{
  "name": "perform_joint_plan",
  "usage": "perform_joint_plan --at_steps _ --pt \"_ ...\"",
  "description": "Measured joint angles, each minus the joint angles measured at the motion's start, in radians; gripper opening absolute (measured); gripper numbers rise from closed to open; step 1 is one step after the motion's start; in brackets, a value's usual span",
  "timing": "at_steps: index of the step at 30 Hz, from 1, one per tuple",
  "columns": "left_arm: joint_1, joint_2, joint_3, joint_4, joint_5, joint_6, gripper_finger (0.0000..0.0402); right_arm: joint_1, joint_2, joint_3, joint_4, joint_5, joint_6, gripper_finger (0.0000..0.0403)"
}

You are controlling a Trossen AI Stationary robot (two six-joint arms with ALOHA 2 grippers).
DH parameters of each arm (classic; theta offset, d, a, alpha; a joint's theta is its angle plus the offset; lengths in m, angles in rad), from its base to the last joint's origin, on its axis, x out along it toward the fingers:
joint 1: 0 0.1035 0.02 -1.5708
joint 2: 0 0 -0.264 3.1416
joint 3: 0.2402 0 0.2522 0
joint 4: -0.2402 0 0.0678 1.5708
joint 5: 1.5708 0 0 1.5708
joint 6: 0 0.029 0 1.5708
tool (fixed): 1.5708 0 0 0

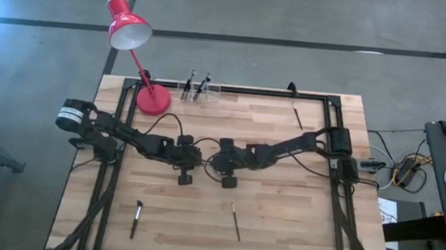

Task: Pick & Place Makeup Supplies
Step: Put the makeup brush into the transparent organizer

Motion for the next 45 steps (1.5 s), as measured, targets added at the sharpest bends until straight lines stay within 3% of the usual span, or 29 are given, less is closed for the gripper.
perform_joint_plan --at_steps 12,45 --pt "0.000 -0.001 0.000 0.001 0.044 -0.029 0.0000 0.001 0.028 0.039 -0.007 0.008 -0.029 0.0012" --pt "-0.014 -0.001 0.061 -0.086 -0.057 -0.050 0.0001 0.035 -0.044 0.016 -0.011 0.013 0.024 0.0018"
